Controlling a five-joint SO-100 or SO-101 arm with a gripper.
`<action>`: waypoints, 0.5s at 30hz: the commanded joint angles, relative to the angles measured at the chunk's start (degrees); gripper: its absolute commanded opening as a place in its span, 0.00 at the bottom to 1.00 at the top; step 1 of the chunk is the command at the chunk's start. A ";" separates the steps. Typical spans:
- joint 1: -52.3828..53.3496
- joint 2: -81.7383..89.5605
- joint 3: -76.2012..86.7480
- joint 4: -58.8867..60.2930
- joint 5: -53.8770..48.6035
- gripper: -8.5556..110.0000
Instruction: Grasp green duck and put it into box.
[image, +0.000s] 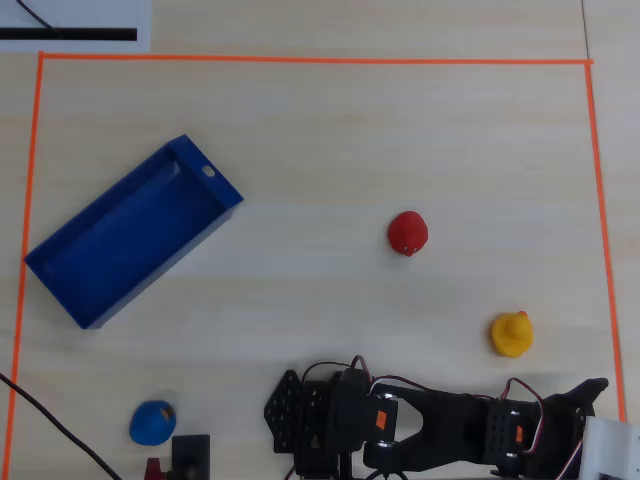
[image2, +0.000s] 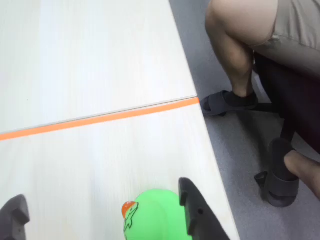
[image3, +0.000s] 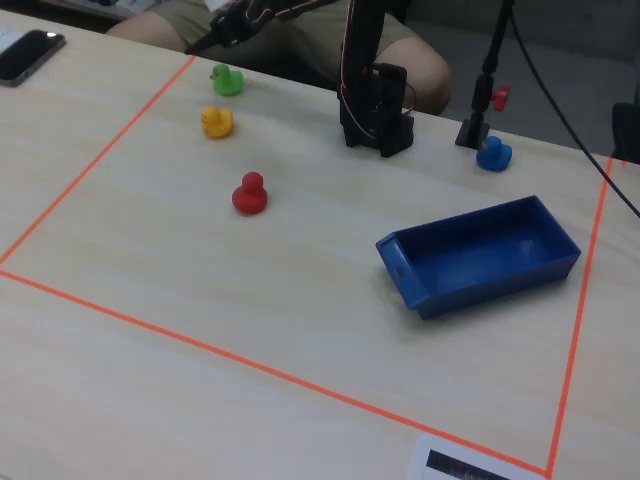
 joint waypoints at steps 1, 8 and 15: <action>0.53 3.43 0.88 -2.29 -0.44 0.43; 0.00 3.08 5.89 -7.21 -1.58 0.43; -0.35 -1.58 5.98 -10.55 -2.20 0.44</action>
